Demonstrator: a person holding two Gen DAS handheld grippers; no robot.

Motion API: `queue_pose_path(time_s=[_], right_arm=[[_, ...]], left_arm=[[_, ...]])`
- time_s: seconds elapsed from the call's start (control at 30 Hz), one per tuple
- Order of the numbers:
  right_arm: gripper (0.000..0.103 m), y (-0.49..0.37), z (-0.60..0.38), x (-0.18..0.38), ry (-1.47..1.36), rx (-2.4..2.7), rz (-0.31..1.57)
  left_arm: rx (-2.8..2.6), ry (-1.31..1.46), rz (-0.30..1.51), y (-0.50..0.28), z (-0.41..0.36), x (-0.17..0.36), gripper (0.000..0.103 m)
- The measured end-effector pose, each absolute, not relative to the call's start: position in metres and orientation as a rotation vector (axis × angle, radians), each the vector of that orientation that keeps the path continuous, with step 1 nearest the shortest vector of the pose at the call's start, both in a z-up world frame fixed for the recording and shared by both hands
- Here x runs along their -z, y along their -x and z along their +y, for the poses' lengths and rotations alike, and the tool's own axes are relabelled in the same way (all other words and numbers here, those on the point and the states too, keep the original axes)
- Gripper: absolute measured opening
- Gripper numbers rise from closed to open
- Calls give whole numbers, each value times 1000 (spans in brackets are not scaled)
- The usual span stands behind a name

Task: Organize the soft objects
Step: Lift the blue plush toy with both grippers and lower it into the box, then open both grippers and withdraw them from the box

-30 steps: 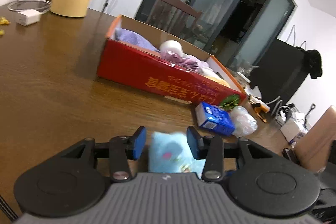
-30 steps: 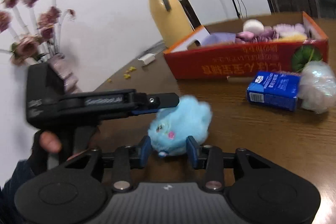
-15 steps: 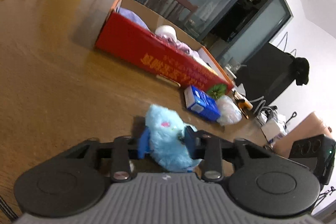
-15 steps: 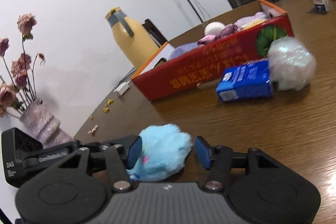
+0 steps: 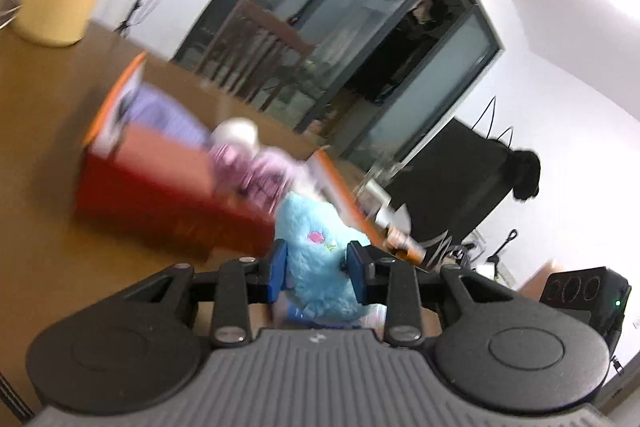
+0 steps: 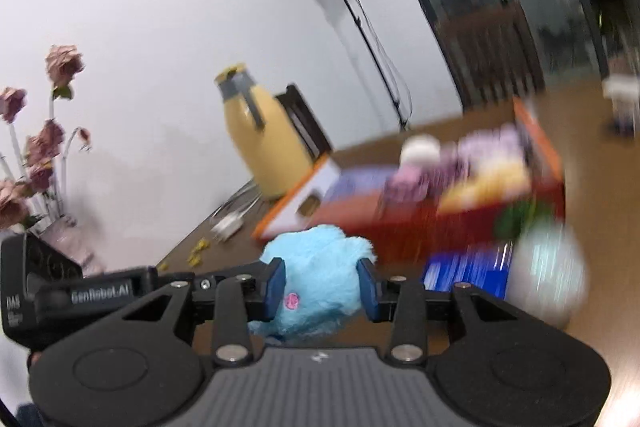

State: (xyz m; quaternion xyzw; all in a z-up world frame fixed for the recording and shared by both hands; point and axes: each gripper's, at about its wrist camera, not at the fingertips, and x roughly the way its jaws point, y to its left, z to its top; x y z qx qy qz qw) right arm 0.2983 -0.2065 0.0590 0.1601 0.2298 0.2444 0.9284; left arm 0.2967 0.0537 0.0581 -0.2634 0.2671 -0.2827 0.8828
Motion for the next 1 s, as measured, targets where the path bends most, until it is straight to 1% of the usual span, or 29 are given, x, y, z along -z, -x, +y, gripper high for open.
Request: queue_pose_path(time_s=[0.07,0.13,0.2,0.27,0.3,0.33,0.43,0.5,0.7,0.8,0.9,0.97,1.0], right_arm=[[38,-333,-208,-75,-287,-466,468],[38,-369,-208,-80,-263,-440,512],[37,-407,-207,-71,-255,-427,599],[36,-435,-202,-55,-237,-432,681],[32,-445,-198,-45,-224,-435,715],[30,-451,-192,-37,-214,-440,732],[27,-455,-183,-12,-207,-461,747],[26,-453,-181,-11,-180,-468,727],[25,-453,-187,-15,-186,-460,747],[25,-444,-201,-30,-191,-445,710],[27,-431,-215,-57,-162,-418,654],[30,-420,-225,-75,-132,-393,621],[34,-415,-229,-84,-119,-380,606]], left_arm=[[599,558,578,-337,47,-67,32],[594,562,631,-377,41,-65,32],[555,553,717,-411,35,-54,33],[509,481,762,-430,28,-42,33],[487,428,773,-437,23,-36,31],[465,392,781,-439,22,-29,31],[455,279,737,-433,19,-22,27],[457,250,723,-427,18,-22,27],[482,213,738,-425,5,-22,29],[476,235,717,-416,12,-37,32],[433,198,662,-400,19,-62,39],[371,145,616,-387,22,-81,40],[345,119,592,-379,24,-89,41]])
